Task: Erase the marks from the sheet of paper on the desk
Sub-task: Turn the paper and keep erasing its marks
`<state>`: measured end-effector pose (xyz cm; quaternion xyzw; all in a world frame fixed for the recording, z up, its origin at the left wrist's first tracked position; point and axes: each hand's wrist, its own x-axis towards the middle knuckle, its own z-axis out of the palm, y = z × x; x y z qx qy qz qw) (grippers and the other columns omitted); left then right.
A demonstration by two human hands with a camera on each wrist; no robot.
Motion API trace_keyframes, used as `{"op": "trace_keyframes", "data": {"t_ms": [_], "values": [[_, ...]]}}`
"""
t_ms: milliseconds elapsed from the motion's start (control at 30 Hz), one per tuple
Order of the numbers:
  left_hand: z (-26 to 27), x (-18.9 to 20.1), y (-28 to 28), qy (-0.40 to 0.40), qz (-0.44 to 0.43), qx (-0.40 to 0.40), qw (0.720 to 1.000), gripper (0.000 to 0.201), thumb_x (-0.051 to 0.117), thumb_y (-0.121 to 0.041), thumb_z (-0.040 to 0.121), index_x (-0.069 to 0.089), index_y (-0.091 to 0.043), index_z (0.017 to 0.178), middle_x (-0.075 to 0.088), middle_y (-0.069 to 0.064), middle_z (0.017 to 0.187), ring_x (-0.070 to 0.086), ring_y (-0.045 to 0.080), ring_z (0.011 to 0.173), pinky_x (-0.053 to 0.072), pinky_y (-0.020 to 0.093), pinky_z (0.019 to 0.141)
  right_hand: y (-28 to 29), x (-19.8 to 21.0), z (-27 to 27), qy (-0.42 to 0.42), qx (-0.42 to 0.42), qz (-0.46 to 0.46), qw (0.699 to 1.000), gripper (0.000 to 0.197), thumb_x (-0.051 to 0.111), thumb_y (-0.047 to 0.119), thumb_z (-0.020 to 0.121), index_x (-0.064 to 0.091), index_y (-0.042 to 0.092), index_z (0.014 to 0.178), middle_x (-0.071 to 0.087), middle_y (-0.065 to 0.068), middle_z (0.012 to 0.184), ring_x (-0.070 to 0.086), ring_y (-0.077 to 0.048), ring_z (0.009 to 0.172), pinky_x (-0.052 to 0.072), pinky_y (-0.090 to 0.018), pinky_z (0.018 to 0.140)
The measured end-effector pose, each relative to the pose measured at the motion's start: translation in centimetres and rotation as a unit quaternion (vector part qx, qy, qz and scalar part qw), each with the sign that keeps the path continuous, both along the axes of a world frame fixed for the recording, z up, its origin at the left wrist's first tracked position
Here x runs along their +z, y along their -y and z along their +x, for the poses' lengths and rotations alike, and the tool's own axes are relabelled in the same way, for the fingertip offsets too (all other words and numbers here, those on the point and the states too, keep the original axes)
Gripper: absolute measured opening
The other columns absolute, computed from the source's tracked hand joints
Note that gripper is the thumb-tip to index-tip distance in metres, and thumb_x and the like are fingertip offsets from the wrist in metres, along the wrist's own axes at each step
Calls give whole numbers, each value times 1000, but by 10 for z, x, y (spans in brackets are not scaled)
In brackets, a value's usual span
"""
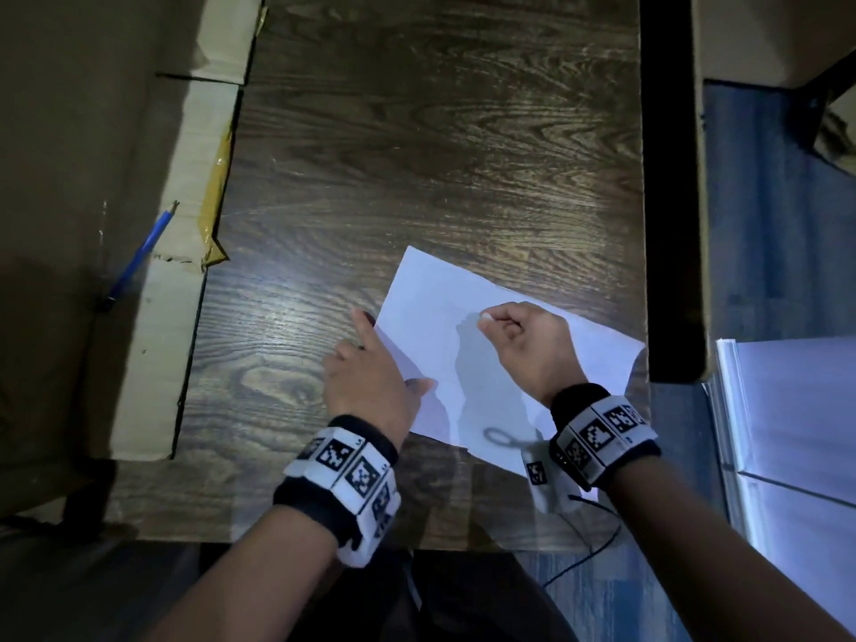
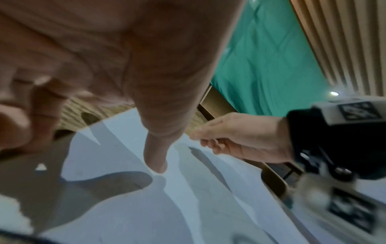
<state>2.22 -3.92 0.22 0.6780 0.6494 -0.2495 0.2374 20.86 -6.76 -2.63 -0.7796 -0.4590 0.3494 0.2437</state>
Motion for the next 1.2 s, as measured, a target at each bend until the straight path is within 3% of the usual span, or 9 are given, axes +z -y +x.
{"op": "trace_keyframes", "data": {"t_ms": [133,233,300,433,533,700,867,1033,1200], "values": [[-23,-17,-40,159,68,-134,976,103,79,-49,78,17,-23,155,22,5,153,27,26,140,46,37,96,4,2,-3,-33,27,-6,999,18,55,25,100,68,12,99,67,2,78,65,-18,73,57,-36,76],[-37,-36,-49,199,9,-234,952,109,71,-63,78,4,-35,159,-13,-10,165,-6,15,153,23,43,118,8,2,-5,-39,22,-1,999,11,65,19,94,70,12,102,66,6,82,63,-5,73,53,-20,76],[-41,-44,-44,191,26,-243,951,110,61,-75,77,-2,-36,158,-18,-11,164,-13,14,152,13,43,123,8,2,-10,-44,7,8,999,10,72,18,89,70,13,97,66,7,81,59,2,69,49,-8,72],[-36,-47,-33,157,97,-231,955,119,47,-90,70,-4,-29,159,-7,-5,166,-4,17,153,8,40,122,0,3,-28,-61,21,17,998,14,77,22,85,73,12,95,65,5,75,57,-1,65,49,-9,71],[-34,-46,-35,143,97,-237,956,126,51,-91,66,-5,-27,159,-1,-3,166,2,19,152,11,40,121,-6,1,-44,-54,84,20,995,18,74,22,88,71,13,103,64,7,77,59,-2,69,51,-14,73],[-44,-49,-43,151,84,-266,948,140,62,-92,51,-1,-30,159,4,-3,165,10,19,150,16,40,117,-12,-4,-52,12,186,22,982,15,63,16,95,69,10,107,67,-4,93,62,-19,84,52,-38,81],[-43,-50,-43,151,82,-260,950,140,64,-91,50,-1,-31,159,3,-4,165,8,19,150,14,42,117,-8,-6,-56,50,255,5,966,24,53,15,100,66,11,119,61,-4,112,63,-22,94,53,-40,85],[-43,-50,-43,159,81,-258,950,140,66,-90,50,0,-32,159,4,-4,165,6,18,151,13,43,117,-28,-3,-61,79,253,-10,964,17,59,18,96,68,11,108,62,-3,99,61,-20,85,54,-41,79],[-42,-49,-42,147,90,-266,948,140,66,-90,51,0,-30,159,5,-3,164,8,19,150,17,43,116,-28,2,-69,115,281,-13,953,13,53,13,95,64,8,100,60,-7,95,55,-22,78,51,-37,71]]}}
